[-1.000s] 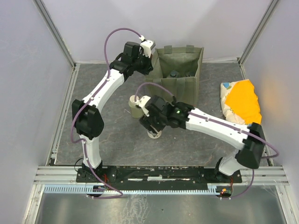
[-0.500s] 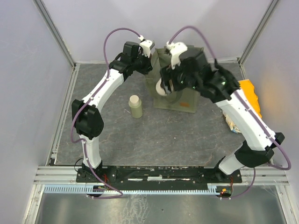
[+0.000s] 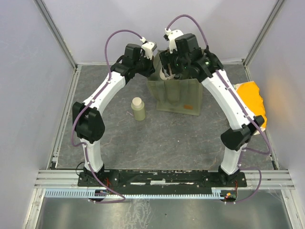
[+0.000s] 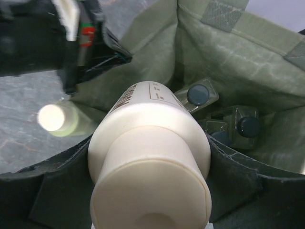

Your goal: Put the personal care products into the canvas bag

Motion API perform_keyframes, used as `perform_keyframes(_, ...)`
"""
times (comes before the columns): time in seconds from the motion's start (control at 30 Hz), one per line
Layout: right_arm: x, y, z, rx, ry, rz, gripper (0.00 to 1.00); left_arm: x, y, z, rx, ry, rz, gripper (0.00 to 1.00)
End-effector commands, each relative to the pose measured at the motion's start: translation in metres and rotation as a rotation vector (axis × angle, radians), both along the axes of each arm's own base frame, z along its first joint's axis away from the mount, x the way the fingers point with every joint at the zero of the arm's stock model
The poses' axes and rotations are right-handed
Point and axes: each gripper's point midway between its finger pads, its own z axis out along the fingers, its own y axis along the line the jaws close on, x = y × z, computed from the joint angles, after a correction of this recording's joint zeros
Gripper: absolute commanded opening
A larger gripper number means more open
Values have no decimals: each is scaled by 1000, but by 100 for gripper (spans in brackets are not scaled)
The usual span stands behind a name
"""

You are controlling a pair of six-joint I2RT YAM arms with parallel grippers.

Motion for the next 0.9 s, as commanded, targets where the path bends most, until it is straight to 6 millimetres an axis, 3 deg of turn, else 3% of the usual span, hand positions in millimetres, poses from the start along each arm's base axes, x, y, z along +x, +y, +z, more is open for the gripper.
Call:
perform_keyframes(0.0, 28, 11, 33, 55, -173, 9, 0, -14, 4, 42, -52, -58, -27, 3)
perform_keyframes(0.17, 38, 16, 6, 28, -132, 13, 0, -20, 2, 52, -74, -62, -46, 3)
perform_keyframes(0.43, 30, 18, -16, 60, -20, -19, 0, -27, -1, 73, -121, -74, -62, 3)
perform_keyframes(0.87, 46, 15, -88, 13, 116, -102, 0, -32, 3, 97, -132, -96, -45, 3)
